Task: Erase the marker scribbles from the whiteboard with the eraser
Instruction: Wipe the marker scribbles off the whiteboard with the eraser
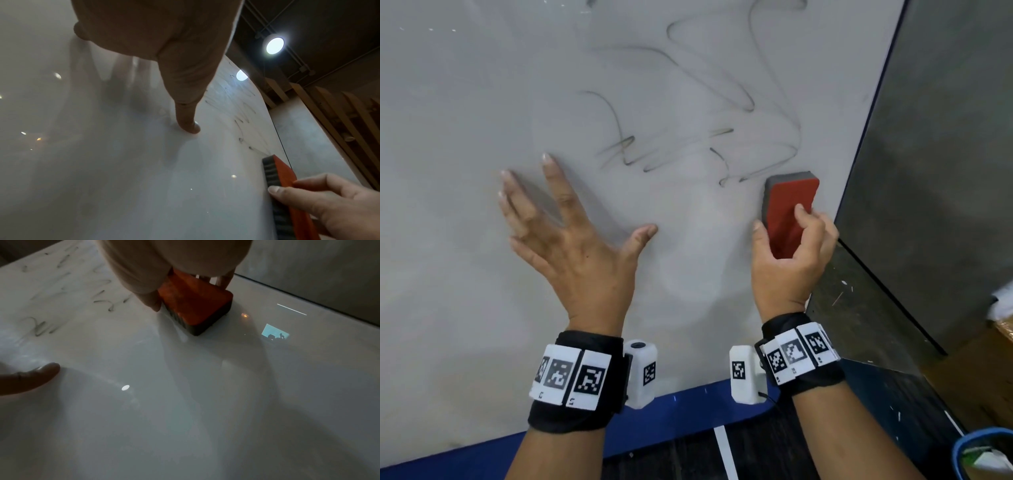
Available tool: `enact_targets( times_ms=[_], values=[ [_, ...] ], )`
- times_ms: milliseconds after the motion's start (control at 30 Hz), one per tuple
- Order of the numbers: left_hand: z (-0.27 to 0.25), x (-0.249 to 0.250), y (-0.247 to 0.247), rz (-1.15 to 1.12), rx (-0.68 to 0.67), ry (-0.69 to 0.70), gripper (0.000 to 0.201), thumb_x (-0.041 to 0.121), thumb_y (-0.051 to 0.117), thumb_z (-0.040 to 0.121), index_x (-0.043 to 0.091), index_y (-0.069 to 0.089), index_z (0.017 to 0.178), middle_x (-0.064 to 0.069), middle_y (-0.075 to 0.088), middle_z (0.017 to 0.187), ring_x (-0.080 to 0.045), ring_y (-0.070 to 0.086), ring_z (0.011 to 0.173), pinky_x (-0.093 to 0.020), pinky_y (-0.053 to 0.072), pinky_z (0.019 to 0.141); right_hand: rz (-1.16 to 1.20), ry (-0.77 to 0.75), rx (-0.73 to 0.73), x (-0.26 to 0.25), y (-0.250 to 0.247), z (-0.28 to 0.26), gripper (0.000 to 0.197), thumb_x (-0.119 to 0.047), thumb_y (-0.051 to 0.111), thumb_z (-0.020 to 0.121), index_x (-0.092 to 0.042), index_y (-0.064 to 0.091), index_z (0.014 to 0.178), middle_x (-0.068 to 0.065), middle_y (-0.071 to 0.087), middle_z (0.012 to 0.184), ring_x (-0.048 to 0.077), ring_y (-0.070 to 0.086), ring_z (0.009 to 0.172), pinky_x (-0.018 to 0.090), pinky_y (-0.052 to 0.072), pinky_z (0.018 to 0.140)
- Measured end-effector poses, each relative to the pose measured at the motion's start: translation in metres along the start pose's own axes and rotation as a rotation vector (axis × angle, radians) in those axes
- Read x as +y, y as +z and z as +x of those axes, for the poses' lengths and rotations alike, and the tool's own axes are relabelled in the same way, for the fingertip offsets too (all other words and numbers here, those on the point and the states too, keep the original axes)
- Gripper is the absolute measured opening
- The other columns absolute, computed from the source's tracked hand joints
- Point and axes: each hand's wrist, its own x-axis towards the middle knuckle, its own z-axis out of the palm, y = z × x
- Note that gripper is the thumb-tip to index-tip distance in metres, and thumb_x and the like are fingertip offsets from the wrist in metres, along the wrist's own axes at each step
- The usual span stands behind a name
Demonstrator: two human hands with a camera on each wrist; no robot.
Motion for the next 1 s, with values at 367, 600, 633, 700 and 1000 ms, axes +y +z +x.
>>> enact_targets(
  times_ms=[367,600,633,700,1000],
  values=[
    [-0.002,-0.004,0.006,0.086,-0.086,0.030,0.128,0.087,0.056,0.070,0.017,-0.007,0.156,-0.030,-0.009,0.160,-0.046,-0.010,0.148,-0.074,0.006,0.111,-0.051,-0.217,-0.156,-0.029,0.014,-0.019,0.049,-0.019,0.082,0.077,-0.019,0.055,0.119,0.015,0.055,0.121,0.030,0.053,0.111,0.040,0.049,0.096],
    [-0.005,-0.011,0.009,0.120,-0.083,0.065,0.124,0.089,0.049,0.073,0.017,-0.008,0.157,-0.028,-0.008,0.160,-0.045,-0.009,0.148,-0.074,0.009,0.111,0.024,0.004,0.016,-0.032,0.017,-0.004,0.071,-0.017,0.080,0.078,-0.024,0.048,0.141,0.004,0.043,0.124,0.025,0.056,0.107,0.042,0.058,0.081],
    [-0.005,-0.012,0.009,0.128,-0.080,0.066,0.125,0.089,0.049,0.073,0.017,-0.009,0.157,-0.028,-0.008,0.160,-0.045,-0.009,0.148,-0.074,0.009,0.111,0.031,-0.015,-0.014,-0.038,0.023,-0.013,0.071,-0.018,0.080,0.078,-0.026,0.047,0.140,0.007,0.043,0.123,0.027,0.056,0.106,0.043,0.058,0.080],
    [-0.005,-0.013,0.009,0.145,-0.072,0.073,0.125,0.089,0.049,0.073,0.016,-0.009,0.157,-0.029,-0.008,0.160,-0.046,-0.008,0.148,-0.074,0.009,0.111,0.006,-0.134,-0.125,-0.046,0.033,-0.031,0.069,-0.020,0.080,0.076,-0.027,0.047,0.137,0.011,0.045,0.122,0.030,0.057,0.104,0.044,0.057,0.079],
    [-0.006,-0.022,0.009,0.169,-0.051,0.119,0.123,0.087,0.048,0.073,0.021,-0.015,0.155,-0.027,-0.004,0.161,-0.043,-0.004,0.149,-0.069,0.008,0.115,0.016,-0.024,0.038,-0.030,0.023,-0.002,0.068,-0.018,0.076,0.077,-0.028,0.047,0.137,0.006,0.039,0.123,0.034,0.057,0.104,0.047,0.059,0.078]
  ],
)
